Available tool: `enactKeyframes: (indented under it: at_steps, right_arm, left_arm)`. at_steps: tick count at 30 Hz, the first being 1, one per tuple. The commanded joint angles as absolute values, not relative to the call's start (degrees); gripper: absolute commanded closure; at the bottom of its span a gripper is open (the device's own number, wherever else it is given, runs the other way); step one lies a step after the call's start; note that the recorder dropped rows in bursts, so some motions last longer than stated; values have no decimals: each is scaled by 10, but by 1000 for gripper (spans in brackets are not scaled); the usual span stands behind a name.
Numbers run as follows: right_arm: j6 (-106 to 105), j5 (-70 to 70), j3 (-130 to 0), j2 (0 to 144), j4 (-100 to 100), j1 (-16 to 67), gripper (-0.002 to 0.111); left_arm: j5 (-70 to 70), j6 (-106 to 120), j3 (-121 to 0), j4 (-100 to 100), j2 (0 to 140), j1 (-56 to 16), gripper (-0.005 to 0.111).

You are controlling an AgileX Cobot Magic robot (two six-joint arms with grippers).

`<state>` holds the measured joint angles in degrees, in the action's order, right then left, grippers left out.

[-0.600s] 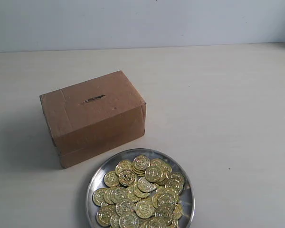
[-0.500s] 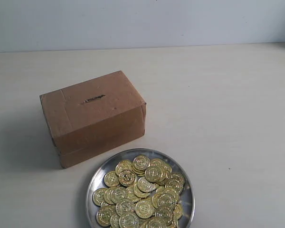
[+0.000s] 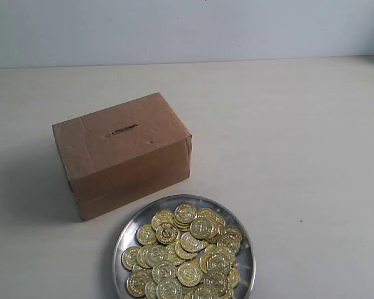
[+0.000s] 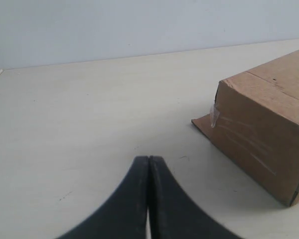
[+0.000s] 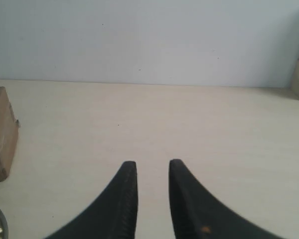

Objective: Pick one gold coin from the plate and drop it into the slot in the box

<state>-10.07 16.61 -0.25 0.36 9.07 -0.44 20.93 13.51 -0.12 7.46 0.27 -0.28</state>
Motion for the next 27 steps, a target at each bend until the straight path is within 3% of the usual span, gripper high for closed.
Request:
enactKeyframes:
  at_steps: [1,12,27]
  right_arm:
    - [-89,158,0,0,109,-8,86]
    - [-86,109,0,0,287,-8,86]
    - [-75,39,0,0,300,-8,86]
  left_arm:
    - [203,133,0,77,0,-6,107]
    - [203,133,0,77,0,-6,107]
    - [203,133,0,77,0,-6,107]
